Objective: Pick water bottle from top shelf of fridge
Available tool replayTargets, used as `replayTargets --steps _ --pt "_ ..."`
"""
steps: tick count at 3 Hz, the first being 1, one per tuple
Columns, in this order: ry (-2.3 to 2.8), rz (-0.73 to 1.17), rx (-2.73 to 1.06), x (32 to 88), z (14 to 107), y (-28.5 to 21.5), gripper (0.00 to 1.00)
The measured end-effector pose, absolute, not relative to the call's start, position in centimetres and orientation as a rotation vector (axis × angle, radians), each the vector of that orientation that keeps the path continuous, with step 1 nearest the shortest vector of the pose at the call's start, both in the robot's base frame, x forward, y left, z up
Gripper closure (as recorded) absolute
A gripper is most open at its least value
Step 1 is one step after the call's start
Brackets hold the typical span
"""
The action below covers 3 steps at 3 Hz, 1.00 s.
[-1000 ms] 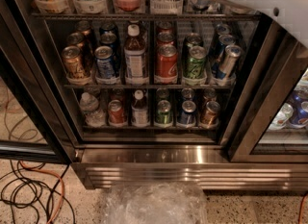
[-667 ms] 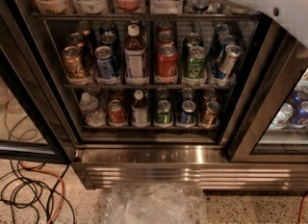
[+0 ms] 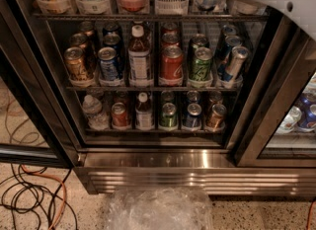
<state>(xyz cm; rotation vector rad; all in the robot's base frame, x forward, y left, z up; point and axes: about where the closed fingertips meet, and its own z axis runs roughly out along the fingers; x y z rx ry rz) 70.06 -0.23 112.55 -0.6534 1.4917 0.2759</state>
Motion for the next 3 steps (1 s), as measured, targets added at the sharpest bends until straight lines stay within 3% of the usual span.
replayTargets --steps 3 --pt "1.706 0.329 -0.656 67.4 112.1 -3.3 1.00"
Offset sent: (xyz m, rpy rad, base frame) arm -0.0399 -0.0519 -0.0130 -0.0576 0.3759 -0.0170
